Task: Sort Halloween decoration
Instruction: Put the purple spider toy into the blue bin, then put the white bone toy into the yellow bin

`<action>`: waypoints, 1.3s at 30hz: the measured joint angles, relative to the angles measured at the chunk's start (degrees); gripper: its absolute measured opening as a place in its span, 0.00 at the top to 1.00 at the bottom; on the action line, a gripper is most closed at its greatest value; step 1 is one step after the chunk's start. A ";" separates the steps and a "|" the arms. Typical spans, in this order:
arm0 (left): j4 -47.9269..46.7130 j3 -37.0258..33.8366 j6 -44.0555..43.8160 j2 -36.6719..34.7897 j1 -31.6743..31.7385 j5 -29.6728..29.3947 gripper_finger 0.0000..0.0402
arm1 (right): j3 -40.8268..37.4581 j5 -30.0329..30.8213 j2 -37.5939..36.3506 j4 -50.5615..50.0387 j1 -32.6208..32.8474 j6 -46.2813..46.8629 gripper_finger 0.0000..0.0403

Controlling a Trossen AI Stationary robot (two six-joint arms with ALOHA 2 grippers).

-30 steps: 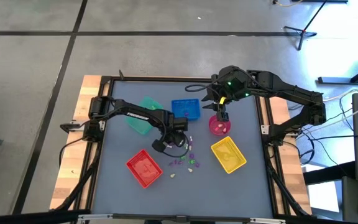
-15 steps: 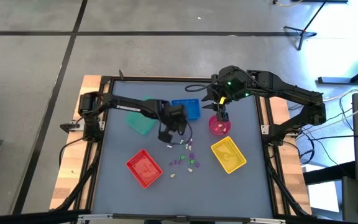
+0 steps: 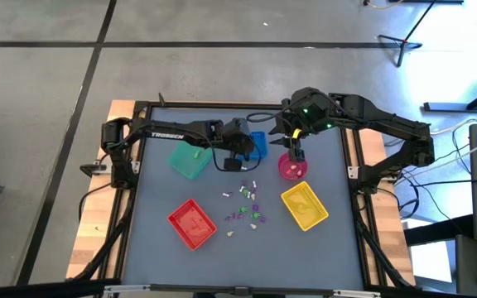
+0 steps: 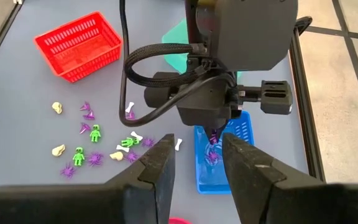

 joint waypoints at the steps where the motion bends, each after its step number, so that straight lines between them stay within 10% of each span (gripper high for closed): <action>1: 0.24 0.00 0.04 0.00 0.00 -0.01 0.99 | 0.00 0.00 0.00 0.02 0.00 0.01 0.67; 11: 2.14 0.00 -0.04 0.00 0.00 -0.06 0.98 | 0.00 0.07 0.00 0.04 0.00 -0.15 0.67; 39: 2.08 0.00 -12.78 0.00 -2.85 -3.87 0.53 | 0.00 0.15 0.00 0.30 0.00 -0.21 0.67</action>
